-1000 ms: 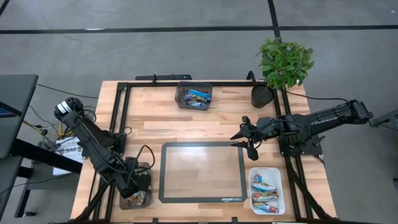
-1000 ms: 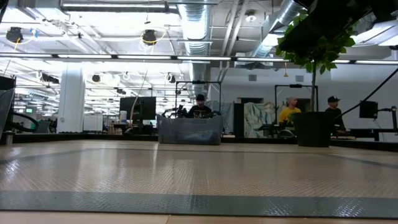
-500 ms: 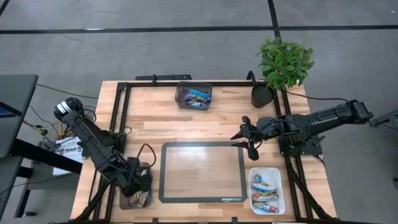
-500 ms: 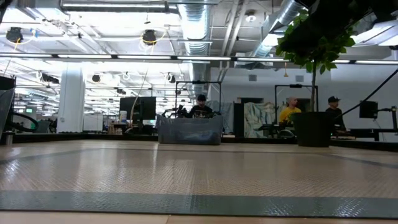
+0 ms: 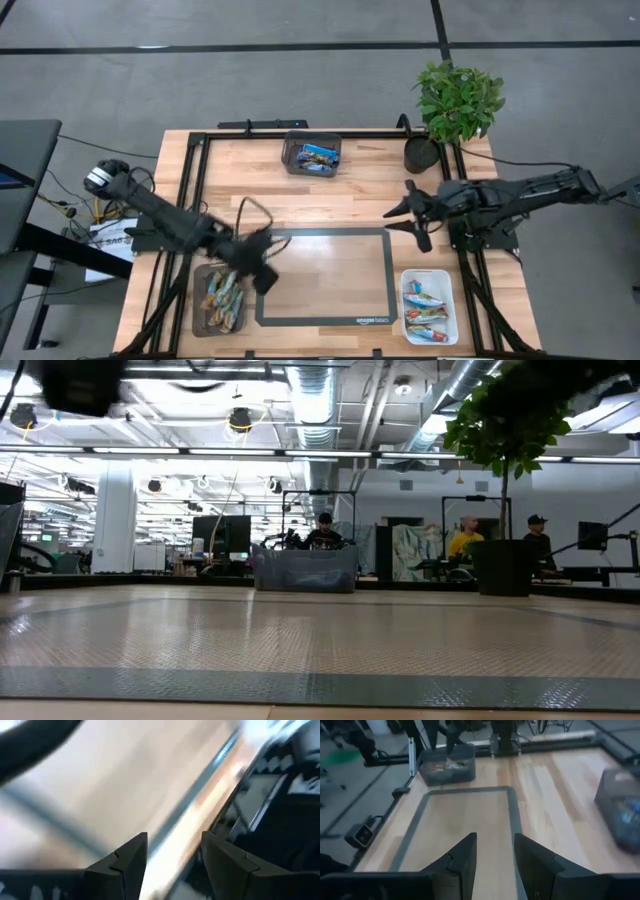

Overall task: Pick and place Granola Bars by type
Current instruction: Return to Home Position

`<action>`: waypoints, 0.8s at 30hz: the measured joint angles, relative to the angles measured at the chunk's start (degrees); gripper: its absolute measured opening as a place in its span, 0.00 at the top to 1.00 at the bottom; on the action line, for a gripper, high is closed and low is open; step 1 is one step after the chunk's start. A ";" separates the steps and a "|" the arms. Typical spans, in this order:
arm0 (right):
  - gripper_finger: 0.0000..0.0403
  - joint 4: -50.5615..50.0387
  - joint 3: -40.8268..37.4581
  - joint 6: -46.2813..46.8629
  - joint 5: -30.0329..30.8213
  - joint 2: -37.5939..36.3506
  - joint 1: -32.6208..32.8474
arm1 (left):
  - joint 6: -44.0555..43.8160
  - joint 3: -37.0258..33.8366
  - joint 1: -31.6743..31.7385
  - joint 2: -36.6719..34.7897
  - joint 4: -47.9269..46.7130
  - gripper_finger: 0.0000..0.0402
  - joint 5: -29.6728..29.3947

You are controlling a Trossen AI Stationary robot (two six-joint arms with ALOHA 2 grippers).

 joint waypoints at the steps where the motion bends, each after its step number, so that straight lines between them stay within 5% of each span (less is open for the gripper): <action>1: 0.70 0.02 -1.47 1.50 0.00 -1.78 0.21 | 4.37 -0.01 2.22 0.00 2.38 0.56 -1.03; 8: 0.70 4.32 -13.43 8.20 0.22 -16.08 2.77 | 25.18 0.00 14.25 0.00 15.44 0.56 0.98; 15: 0.70 22.73 -27.27 6.53 5.81 -32.33 4.50 | 26.11 -0.01 20.22 0.00 22.24 0.56 3.50; 24: 0.70 23.22 -32.50 3.77 7.54 -40.62 1.99 | 26.01 -0.02 20.79 0.00 24.72 0.56 4.60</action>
